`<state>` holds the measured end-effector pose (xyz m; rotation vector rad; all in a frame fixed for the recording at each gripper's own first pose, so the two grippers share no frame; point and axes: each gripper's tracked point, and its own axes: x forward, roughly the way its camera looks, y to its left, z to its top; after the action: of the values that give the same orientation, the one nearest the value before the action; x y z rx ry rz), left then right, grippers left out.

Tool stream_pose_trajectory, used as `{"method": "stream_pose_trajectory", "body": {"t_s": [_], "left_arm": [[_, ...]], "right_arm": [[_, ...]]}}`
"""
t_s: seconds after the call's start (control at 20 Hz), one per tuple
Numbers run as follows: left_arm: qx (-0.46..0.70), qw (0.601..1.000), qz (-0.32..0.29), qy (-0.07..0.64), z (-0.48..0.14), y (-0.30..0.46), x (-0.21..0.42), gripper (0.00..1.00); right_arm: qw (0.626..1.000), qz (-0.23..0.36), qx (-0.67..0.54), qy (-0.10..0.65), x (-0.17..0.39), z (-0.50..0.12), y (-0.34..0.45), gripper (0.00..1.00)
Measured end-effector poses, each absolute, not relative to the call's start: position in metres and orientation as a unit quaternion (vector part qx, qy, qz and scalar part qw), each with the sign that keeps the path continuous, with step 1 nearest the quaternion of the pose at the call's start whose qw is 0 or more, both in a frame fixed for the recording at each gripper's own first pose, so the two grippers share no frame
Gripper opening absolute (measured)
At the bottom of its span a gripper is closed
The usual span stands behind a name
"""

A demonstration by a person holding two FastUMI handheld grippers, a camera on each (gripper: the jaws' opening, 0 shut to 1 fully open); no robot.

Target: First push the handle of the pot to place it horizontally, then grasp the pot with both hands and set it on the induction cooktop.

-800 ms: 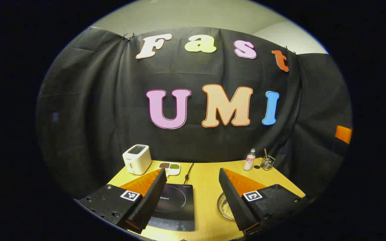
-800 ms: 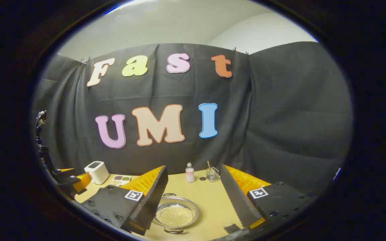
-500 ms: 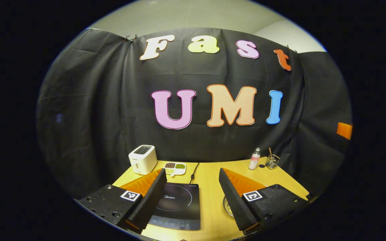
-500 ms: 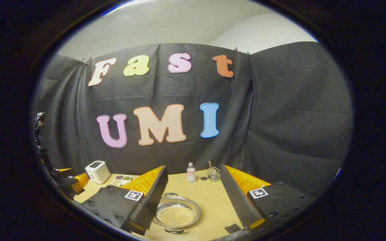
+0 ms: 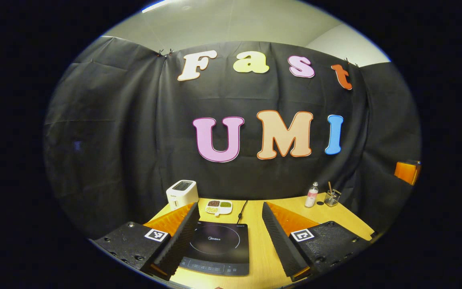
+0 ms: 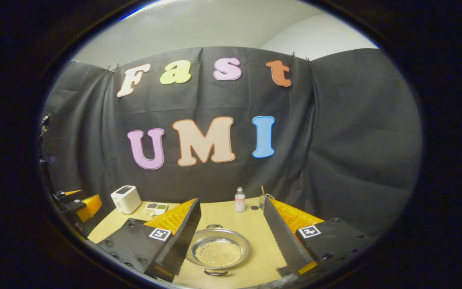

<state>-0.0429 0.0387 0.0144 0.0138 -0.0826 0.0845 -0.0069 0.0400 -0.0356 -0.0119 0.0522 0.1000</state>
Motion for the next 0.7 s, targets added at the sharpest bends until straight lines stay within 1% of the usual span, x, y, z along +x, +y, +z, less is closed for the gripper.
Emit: {"method": "stream_pose_trajectory", "body": {"t_s": [0.2,0.45,0.65,0.7], "left_arm": [[0.009,0.998,0.041,-0.054,0.015,0.044,-0.054,0.92],[-0.002,0.997,0.042,-0.058,0.009,0.053,-0.063,0.92],[0.001,0.997,0.046,-0.055,0.005,0.065,-0.065,0.92],[0.0,0.997,0.047,-0.055,0.005,0.067,-0.065,0.92]], "right_arm": [[0.997,0.068,-0.001,0.04,-0.009,-0.053,0.057,0.99],[0.994,0.089,0.006,0.058,-0.01,-0.07,0.077,0.99],[0.994,0.094,0.008,0.059,-0.01,-0.074,0.088,0.84],[0.994,0.093,0.006,0.056,-0.009,-0.073,0.09,0.75]]}}
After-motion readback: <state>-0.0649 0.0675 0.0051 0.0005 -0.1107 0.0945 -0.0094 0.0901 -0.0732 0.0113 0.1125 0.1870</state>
